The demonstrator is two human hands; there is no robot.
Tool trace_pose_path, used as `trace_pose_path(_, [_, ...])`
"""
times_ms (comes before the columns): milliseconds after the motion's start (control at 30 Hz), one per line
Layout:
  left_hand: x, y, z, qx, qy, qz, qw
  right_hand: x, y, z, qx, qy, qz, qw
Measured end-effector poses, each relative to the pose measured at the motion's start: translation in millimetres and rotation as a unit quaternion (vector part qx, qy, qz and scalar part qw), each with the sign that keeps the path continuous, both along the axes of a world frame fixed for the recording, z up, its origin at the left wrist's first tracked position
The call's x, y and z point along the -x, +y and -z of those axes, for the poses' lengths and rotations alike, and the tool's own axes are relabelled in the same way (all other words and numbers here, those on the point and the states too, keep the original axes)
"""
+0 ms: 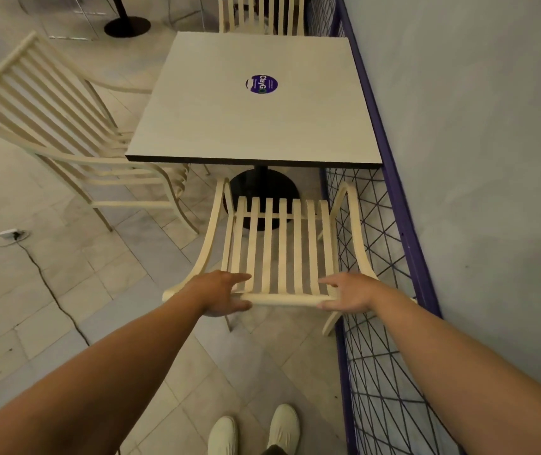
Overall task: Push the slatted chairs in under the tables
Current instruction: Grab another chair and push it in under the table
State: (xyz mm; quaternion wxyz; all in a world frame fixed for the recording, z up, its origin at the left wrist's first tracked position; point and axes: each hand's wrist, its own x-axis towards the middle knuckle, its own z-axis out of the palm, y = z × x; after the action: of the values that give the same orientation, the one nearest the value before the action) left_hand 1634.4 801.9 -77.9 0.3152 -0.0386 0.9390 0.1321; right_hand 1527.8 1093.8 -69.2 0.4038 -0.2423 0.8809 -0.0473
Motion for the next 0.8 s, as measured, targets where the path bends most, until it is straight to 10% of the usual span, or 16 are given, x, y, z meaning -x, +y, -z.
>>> trace_pose_path(800, [-40.1, -301.8, -69.8, -0.036, 0.048, -0.131, 0.99, 10.7, -412.3, -67.0, 0.036, 0.056, -0.141, 0.988])
